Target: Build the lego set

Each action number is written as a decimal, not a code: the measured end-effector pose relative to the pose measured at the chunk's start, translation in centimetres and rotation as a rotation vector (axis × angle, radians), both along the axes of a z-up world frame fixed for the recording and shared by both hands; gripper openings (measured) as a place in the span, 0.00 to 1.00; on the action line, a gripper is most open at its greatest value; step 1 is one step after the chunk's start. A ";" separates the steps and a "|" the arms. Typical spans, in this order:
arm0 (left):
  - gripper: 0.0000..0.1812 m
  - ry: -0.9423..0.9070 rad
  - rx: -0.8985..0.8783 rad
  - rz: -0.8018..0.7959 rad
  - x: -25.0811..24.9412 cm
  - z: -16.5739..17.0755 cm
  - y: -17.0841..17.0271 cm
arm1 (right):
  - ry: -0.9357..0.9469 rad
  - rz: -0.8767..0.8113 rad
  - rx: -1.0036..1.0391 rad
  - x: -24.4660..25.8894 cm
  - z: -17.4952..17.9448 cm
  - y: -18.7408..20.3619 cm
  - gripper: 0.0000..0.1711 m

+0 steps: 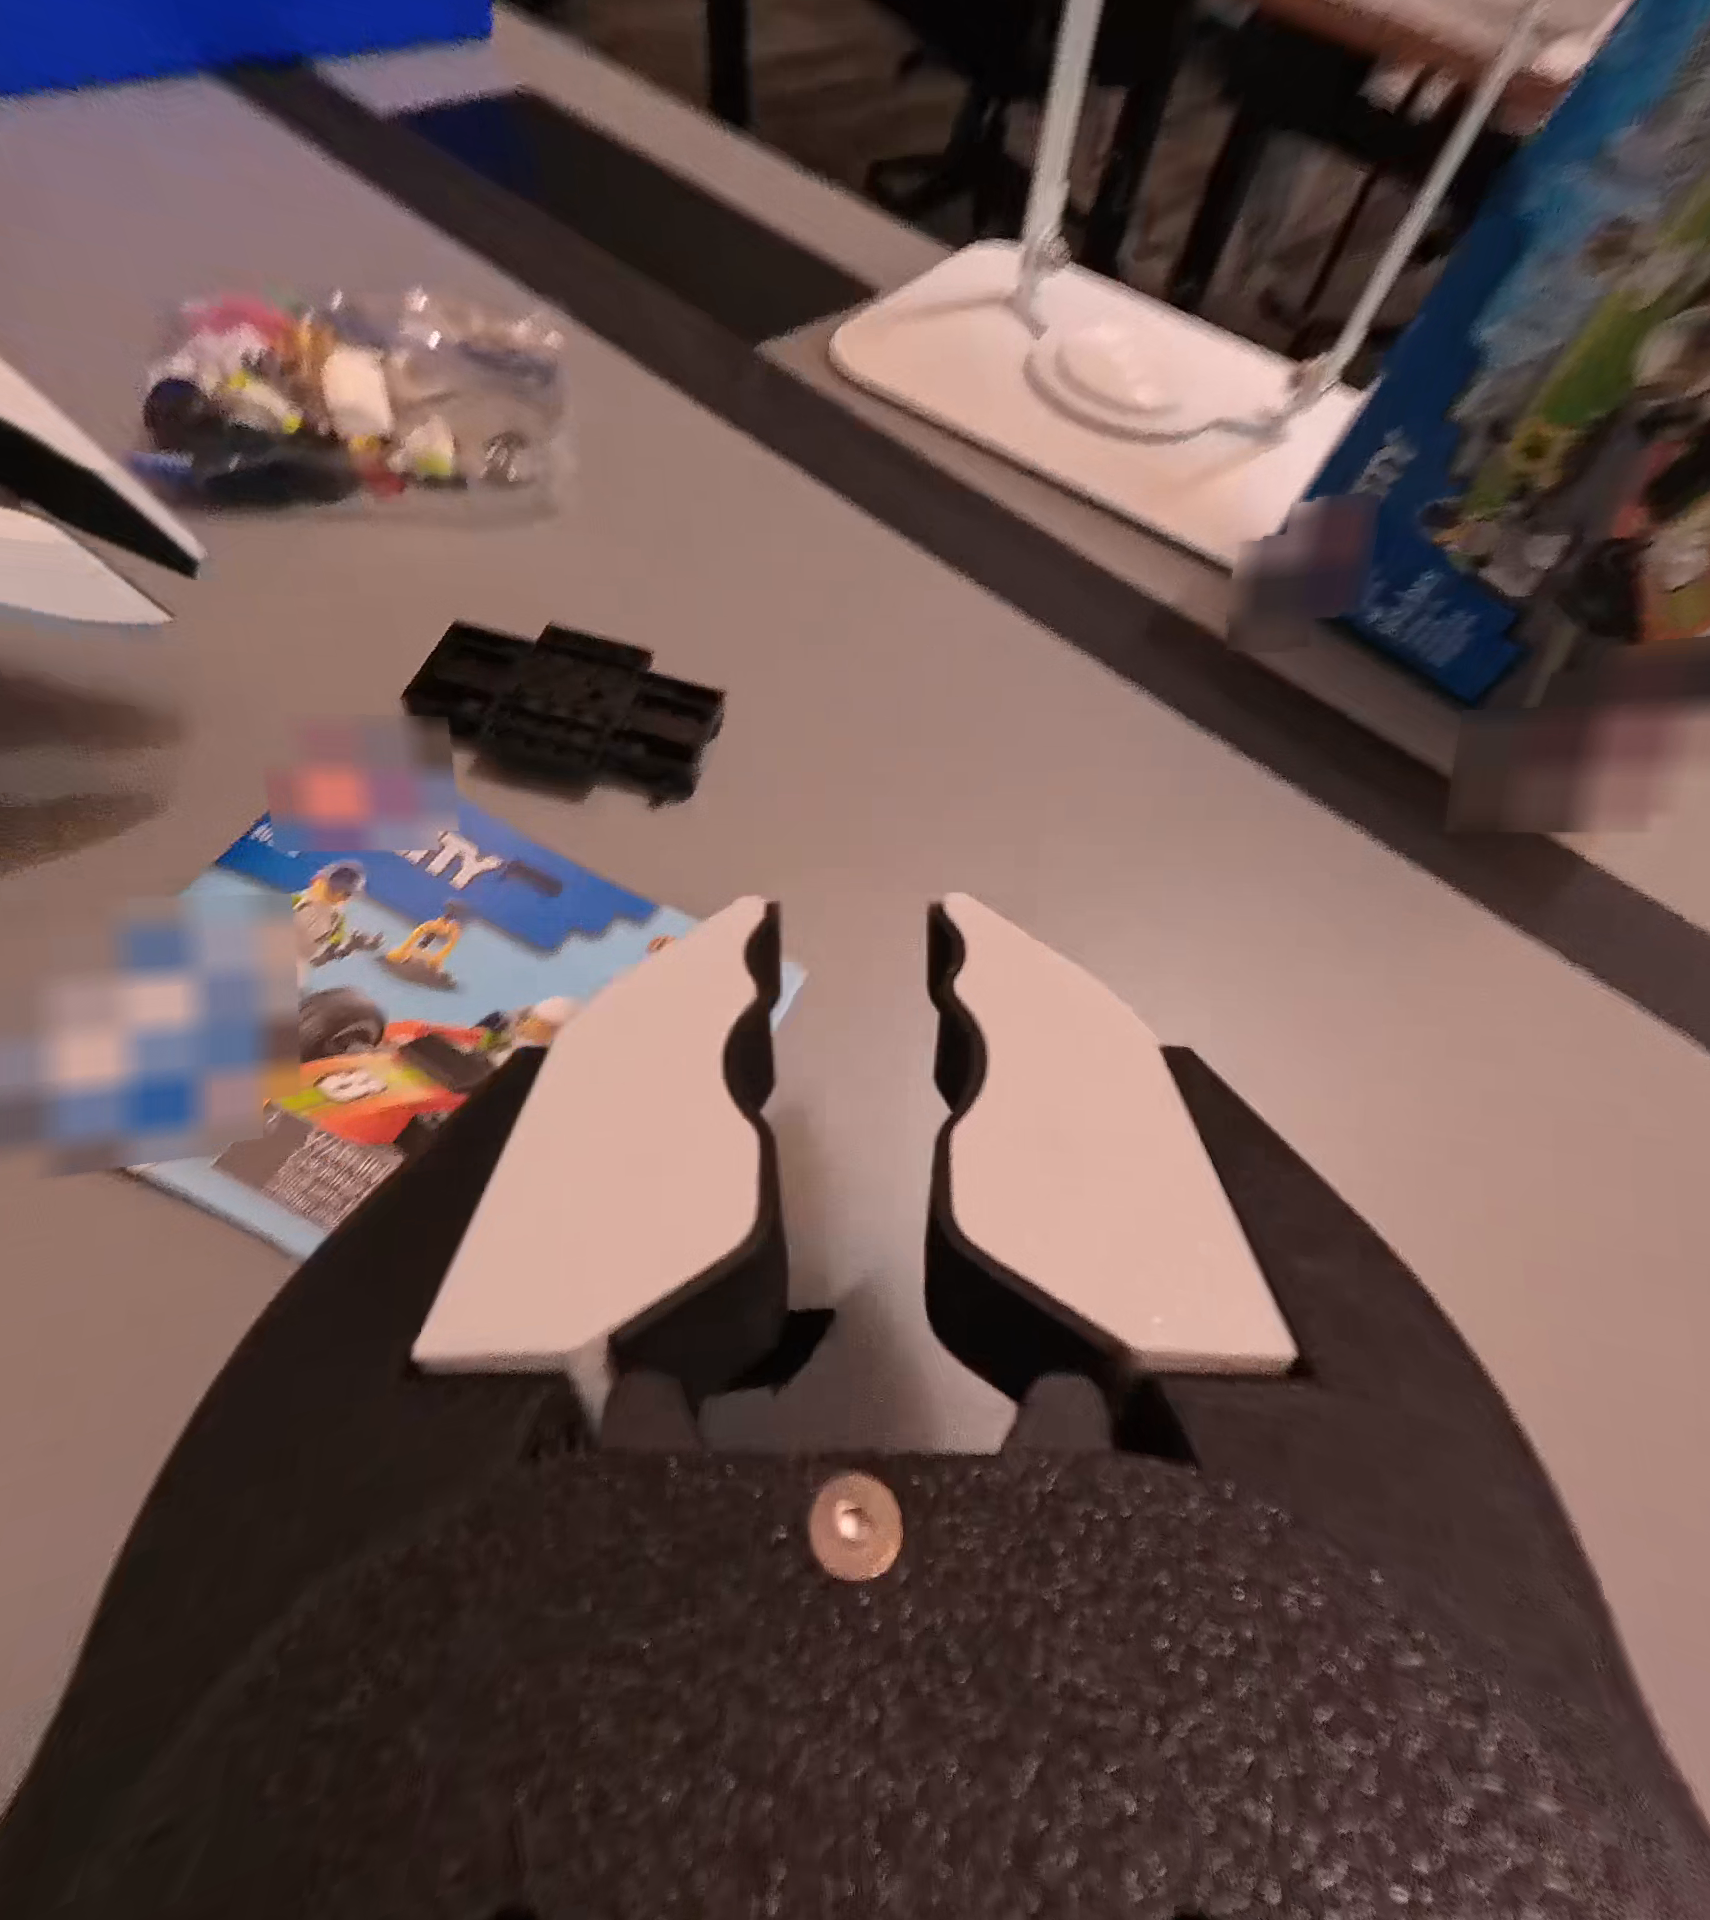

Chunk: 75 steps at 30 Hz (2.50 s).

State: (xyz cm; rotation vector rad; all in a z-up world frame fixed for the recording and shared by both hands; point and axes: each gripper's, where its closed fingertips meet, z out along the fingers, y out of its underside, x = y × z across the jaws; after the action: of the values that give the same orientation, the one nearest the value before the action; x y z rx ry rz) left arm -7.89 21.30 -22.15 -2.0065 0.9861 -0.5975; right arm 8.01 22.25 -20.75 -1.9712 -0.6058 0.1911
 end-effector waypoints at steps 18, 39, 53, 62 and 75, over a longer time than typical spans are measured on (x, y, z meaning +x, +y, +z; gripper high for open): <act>0.16 0.063 -0.243 -0.088 4.7 -3.3 -3.2 | -0.112 0.250 -0.359 -3.0 -5.6 -4.4 0.17; 0.12 0.450 0.209 -0.447 5.1 -4.0 -7.1 | -0.066 0.375 -0.439 -4.2 -5.6 -6.9 0.00; 0.01 0.470 0.188 -0.618 3.7 -3.7 -10.2 | -0.101 0.342 -0.307 -3.8 -4.3 -5.5 0.12; 0.12 0.235 -0.005 -0.784 0.7 0.1 -13.3 | -0.100 0.365 -0.195 -5.3 -2.7 -3.4 0.18; 0.09 0.135 0.253 -0.247 -0.6 0.4 -0.8 | -0.404 0.834 -0.292 -7.8 -5.2 6.6 0.40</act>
State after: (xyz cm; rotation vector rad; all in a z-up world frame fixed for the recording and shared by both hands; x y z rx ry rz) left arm -8.50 20.48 -21.72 -1.7321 1.3351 -0.4453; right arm 0.18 28.87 -25.94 -1.9280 -1.7336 0.4098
